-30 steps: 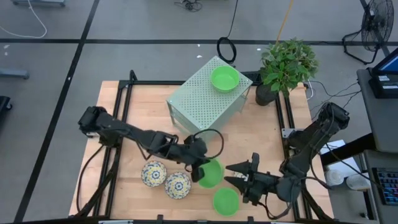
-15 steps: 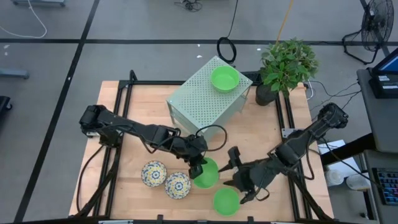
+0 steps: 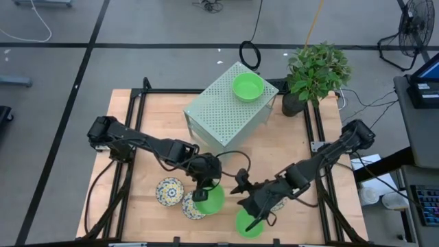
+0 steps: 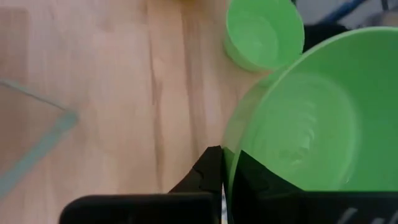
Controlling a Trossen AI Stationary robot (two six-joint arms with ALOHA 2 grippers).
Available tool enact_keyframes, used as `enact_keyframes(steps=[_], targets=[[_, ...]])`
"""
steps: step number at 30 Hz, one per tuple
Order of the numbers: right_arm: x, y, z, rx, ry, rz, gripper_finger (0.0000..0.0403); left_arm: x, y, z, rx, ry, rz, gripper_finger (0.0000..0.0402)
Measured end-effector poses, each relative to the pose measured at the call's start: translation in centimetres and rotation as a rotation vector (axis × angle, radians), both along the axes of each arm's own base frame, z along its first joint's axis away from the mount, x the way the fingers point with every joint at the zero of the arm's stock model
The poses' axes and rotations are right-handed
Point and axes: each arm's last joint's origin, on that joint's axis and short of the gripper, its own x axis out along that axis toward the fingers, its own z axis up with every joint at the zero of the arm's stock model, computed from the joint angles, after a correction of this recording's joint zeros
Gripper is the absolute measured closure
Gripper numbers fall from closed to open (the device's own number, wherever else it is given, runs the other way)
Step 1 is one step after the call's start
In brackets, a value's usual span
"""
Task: Pick & Place Mini bowls
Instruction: Stack the top green bowl on the green bowl on the shelf
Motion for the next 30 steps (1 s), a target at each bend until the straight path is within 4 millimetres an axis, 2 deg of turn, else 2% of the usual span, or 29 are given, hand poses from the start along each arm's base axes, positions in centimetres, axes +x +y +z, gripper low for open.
enact_keyframes(steps=[5,9,15,19,22,25,30], targets=[[1.3,0.9,-1.6,-0.126,-0.032,0.064,0.0193,0.0,-0.2,0.2,-0.093,-0.01,-0.13,0.0396],[2.3,1.9,-2.9,-0.259,-0.089,0.126,0.0193,0.4,-0.1,0.5,-0.117,-0.054,-0.155,0.0391],[2.3,3.1,-3.4,-0.444,-0.17,0.035,0.0193,-0.1,-0.3,-0.1,-0.091,-0.012,-0.159,0.0396],[2.1,3.9,-2.8,-0.418,-0.229,0.021,0.0193,-0.5,-0.1,-1.4,-0.04,0.02,-0.162,0.0393],[2.0,4.5,-2.8,-0.369,-0.235,0.101,0.0193,0.1,0.4,-2.1,-0.05,0.011,-0.153,0.0397],[2.3,4.1,-2.9,-0.307,-0.212,0.148,0.0193,0.8,0.7,-2.5,-0.058,-0.018,-0.145,0.0393],[3.0,2.9,-4.3,-0.246,-0.194,0.172,0.0193,1.5,0.2,-3.3,-0.107,-0.059,-0.266,0.0397]])
